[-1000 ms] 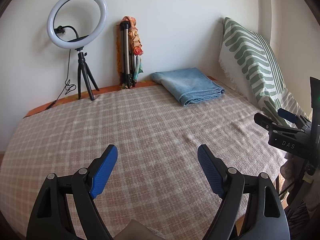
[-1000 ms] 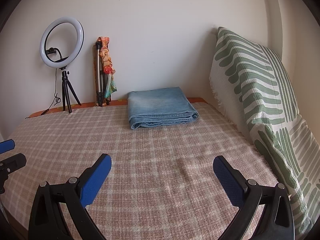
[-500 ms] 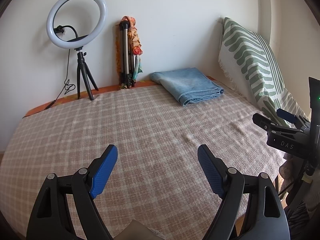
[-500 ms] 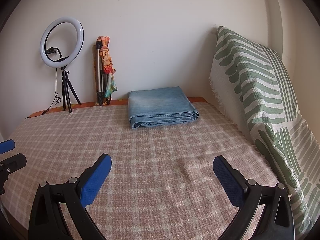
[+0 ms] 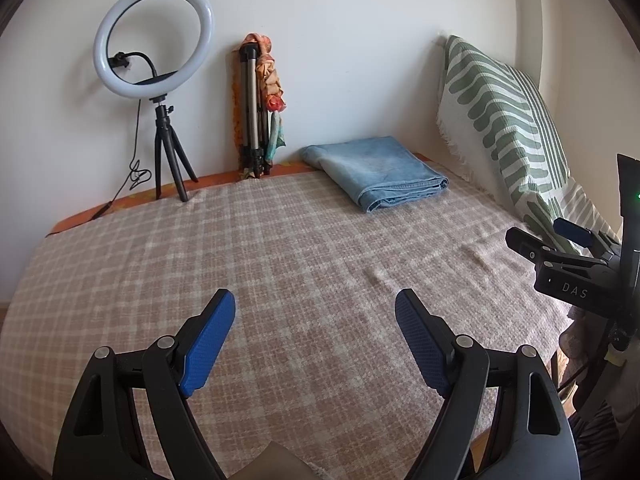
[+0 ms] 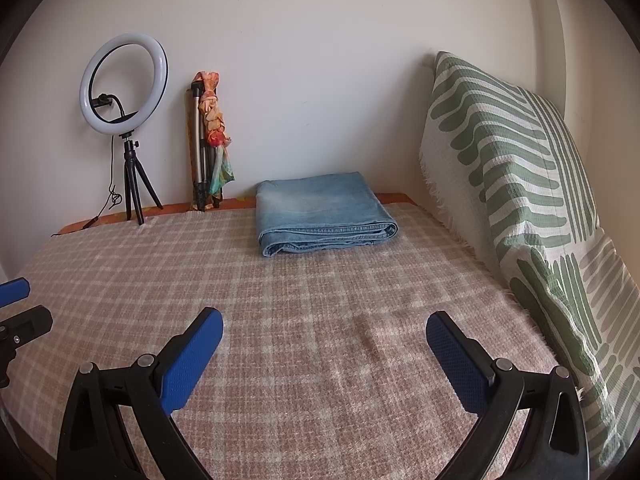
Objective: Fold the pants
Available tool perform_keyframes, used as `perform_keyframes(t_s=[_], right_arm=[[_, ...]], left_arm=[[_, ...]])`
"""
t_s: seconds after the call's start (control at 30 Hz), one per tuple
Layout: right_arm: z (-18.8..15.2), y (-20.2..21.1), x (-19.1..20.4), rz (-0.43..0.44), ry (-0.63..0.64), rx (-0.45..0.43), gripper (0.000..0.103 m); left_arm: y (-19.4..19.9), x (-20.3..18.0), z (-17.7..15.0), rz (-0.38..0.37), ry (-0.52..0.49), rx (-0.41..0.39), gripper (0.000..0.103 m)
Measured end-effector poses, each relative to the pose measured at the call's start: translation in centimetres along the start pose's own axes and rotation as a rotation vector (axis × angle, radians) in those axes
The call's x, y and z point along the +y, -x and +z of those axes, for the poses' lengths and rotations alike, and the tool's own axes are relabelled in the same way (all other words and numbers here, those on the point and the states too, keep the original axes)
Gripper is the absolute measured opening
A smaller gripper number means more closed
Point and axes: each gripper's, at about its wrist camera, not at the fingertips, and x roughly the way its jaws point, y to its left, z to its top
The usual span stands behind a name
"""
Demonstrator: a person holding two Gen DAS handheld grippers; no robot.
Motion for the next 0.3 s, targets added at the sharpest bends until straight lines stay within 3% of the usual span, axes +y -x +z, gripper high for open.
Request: perform_keyframes(t_s=[0.3], right_arm=[[-0.06,-0.05,-0.01,-0.001,0.001,0.003,0.103]], left_arm=[[0.05,0.01,-0.06,0.002,-0.003,-0.003,0.082]])
